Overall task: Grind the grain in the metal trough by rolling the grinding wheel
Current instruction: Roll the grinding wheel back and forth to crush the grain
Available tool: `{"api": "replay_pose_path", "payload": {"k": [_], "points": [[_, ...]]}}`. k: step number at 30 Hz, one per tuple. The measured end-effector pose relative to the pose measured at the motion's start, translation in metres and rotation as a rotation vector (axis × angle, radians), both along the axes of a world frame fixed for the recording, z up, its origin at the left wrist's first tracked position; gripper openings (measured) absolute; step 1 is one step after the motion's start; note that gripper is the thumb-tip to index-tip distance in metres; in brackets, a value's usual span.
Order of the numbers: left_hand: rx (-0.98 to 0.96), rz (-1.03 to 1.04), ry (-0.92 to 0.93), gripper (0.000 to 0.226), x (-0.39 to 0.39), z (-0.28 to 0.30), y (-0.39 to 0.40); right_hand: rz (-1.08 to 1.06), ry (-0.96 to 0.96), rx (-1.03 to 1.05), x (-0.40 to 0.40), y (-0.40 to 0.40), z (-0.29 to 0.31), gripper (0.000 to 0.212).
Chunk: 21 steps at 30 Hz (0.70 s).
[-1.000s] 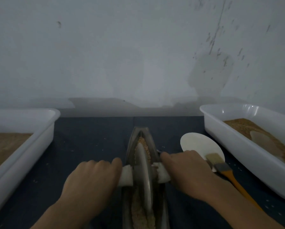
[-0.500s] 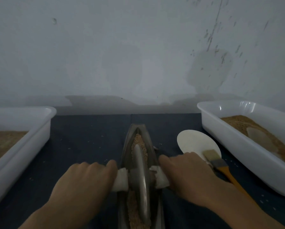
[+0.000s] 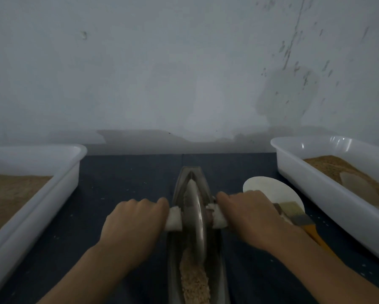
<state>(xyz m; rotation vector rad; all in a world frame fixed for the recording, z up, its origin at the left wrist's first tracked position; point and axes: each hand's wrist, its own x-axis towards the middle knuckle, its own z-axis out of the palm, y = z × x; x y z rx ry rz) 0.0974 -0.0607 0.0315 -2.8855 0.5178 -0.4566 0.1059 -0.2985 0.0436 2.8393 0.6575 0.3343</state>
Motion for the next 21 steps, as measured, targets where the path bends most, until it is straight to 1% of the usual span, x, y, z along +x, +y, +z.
{"api": "replay_pose_path", "payload": {"k": [3, 5, 7, 8, 10, 12, 15, 18, 19, 21], "points": [[0.009, -0.062, 0.058, 0.043, -0.024, -0.003, 0.005, -0.001, 0.065, -0.013, -0.032, -0.002, -0.009, 0.026], [0.046, -0.141, 0.042, 0.056, -0.031, -0.006, 0.009, -0.024, 0.090, -0.013, -0.040, -0.002, -0.011, 0.025], [0.055, -0.125, 0.019, 0.060, -0.029, -0.003, 0.007, -0.046, 0.055, -0.001, -0.037, -0.001, -0.011, 0.026], [0.043, -0.096, 0.013, 0.058, -0.024, -0.005, 0.005, -0.049, 0.029, -0.001, -0.030, -0.001, -0.010, 0.028], [0.012, -0.021, -0.066, 0.046, -0.004, -0.006, -0.001, -0.055, -0.026, -0.001, -0.011, -0.001, -0.009, 0.033], [-0.007, 0.033, -0.132, 0.040, 0.015, -0.005, -0.004, -0.056, -0.093, -0.009, 0.015, 0.001, -0.008, 0.038], [-0.036, 0.064, -0.100, 0.038, 0.031, -0.007, -0.007, -0.053, -0.147, -0.051, 0.036, 0.006, -0.003, 0.036], [-0.020, 0.043, -0.093, 0.033, 0.019, -0.004, -0.006, -0.036, -0.126, -0.062, 0.020, 0.004, -0.001, 0.030], [-0.017, 0.017, -0.098, 0.034, 0.011, -0.004, -0.005, -0.027, -0.104, -0.038, 0.008, 0.001, -0.003, 0.032], [-0.019, -0.040, -0.090, 0.042, -0.011, -0.005, -0.001, 0.001, -0.082, 0.016, -0.017, -0.006, -0.012, 0.044]]}}
